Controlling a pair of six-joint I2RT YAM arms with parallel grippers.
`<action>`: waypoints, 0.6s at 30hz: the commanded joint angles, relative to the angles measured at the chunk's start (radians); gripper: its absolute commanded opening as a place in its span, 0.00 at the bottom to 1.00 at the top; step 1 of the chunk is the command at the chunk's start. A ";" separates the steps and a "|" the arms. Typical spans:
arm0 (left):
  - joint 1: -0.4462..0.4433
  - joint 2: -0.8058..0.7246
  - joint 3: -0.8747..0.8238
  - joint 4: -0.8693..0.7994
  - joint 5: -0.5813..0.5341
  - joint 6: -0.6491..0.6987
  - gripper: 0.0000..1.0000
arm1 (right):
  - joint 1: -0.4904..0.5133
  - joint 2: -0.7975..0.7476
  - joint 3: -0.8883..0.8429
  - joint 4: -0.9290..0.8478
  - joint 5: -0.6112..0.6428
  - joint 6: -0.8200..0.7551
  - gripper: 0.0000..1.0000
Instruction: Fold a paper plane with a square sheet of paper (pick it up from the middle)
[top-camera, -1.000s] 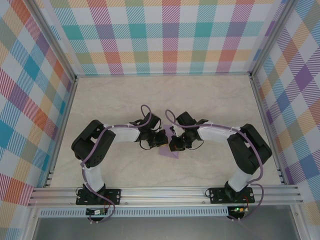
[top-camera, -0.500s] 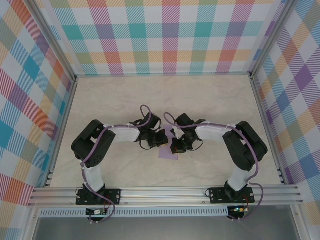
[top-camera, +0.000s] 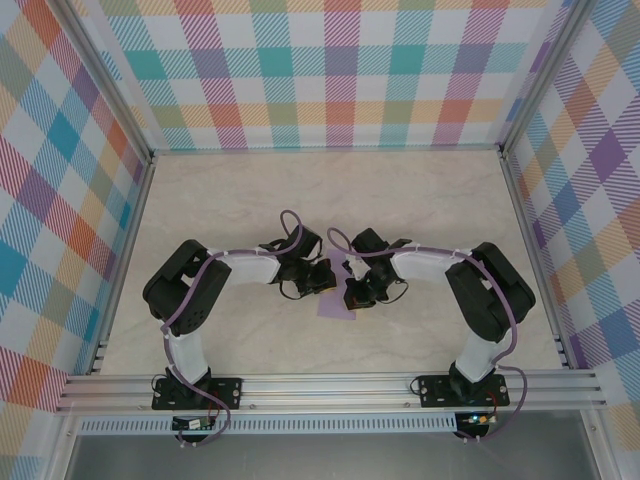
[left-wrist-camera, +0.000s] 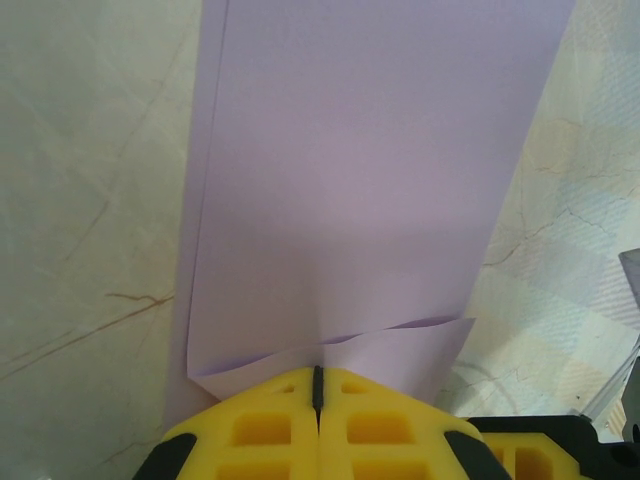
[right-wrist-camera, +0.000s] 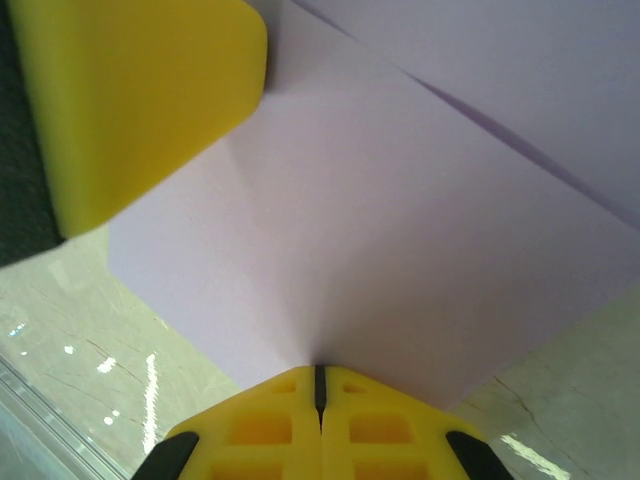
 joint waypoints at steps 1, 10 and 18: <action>-0.007 0.066 -0.040 -0.139 -0.114 -0.011 0.03 | 0.006 -0.001 -0.027 -0.060 0.003 -0.043 0.00; -0.007 0.067 -0.042 -0.135 -0.111 -0.014 0.03 | 0.005 -0.053 -0.094 -0.080 -0.013 -0.042 0.00; -0.007 0.066 -0.046 -0.124 -0.102 -0.013 0.03 | 0.006 -0.159 -0.095 0.018 -0.018 -0.014 0.01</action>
